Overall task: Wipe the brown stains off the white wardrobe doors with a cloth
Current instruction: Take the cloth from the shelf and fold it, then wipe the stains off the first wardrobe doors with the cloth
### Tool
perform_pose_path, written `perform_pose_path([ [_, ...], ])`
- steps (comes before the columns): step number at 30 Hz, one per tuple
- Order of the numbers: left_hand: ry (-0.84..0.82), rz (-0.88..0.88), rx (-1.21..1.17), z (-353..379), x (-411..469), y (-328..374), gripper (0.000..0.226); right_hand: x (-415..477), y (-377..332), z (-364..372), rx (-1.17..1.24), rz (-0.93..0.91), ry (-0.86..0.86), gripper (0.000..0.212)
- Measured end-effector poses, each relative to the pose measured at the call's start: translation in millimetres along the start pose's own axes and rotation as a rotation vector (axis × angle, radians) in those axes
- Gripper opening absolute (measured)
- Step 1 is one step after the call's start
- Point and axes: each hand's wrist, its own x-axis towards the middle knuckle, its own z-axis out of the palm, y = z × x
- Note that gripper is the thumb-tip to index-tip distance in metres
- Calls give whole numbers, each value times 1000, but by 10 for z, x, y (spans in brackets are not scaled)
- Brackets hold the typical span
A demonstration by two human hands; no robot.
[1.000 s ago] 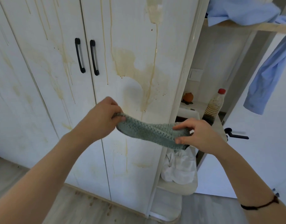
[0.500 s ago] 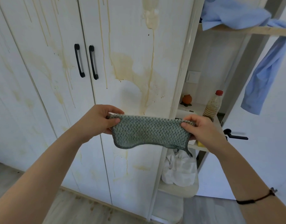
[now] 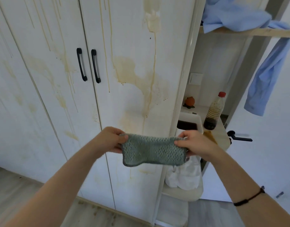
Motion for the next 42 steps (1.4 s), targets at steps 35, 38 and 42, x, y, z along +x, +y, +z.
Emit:
perform_pose_path([
  [35,178,545,135,671,151,1163,4,-124,-427,-12,1007,-164,-376,50],
  [38,244,634,262,600,213,1537,9,-45,-840,-293,934,-183,-356,46],
  [42,340,773,351,354,354,2295,13,46,-1621,-789,775,-282,-176,38],
])
